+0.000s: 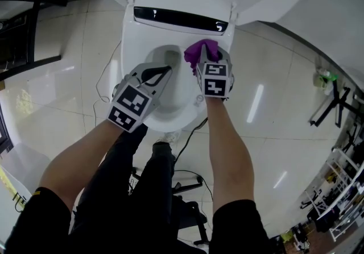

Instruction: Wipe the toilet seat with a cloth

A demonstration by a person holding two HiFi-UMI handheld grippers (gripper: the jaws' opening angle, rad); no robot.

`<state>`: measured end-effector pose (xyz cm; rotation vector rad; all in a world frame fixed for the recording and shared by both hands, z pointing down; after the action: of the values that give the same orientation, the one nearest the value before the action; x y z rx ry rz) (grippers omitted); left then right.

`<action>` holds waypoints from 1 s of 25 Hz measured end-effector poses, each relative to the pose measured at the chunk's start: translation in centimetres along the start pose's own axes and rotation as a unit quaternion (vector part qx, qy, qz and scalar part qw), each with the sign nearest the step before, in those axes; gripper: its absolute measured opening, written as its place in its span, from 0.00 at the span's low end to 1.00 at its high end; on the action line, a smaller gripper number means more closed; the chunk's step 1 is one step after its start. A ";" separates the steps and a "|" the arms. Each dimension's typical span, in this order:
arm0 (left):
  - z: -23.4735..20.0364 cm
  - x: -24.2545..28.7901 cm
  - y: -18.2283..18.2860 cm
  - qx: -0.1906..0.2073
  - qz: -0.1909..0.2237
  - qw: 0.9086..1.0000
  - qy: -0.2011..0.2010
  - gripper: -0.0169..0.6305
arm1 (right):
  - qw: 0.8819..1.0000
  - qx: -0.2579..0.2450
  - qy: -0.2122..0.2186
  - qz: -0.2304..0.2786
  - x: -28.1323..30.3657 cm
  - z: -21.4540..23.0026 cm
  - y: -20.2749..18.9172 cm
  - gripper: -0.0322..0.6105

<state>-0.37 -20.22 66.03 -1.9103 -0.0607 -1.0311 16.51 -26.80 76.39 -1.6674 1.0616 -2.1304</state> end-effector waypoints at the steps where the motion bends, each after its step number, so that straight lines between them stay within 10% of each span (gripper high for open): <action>1: 0.0 -0.2 0.1 -0.001 0.002 1.000 0.002 0.00 | 1.000 0.000 0.002 0.005 -0.5 -0.2 0.2 0.11; 12: 3.7 -8.0 3.6 -0.003 0.040 0.998 0.038 0.00 | 0.999 -0.005 0.014 0.052 -13.0 -4.5 2.5 0.11; 25: 16.6 -26.3 8.9 0.037 0.123 0.990 0.065 0.00 | 0.985 0.002 0.002 0.172 -43.8 -9.2 5.0 0.11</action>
<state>-3.07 -3.57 38.40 -1.7291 0.2043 -0.9672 21.01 -1.09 39.67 -1.3585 1.2414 -1.9118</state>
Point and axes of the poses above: the fingertips, and each gripper's own axes: x forward along the fingers, z to its right, y out of its top, the point moved 7 cm from there along -x, backward along the fingers, and after that the axes turned 4 degrees about y, right-handed, at the moved point
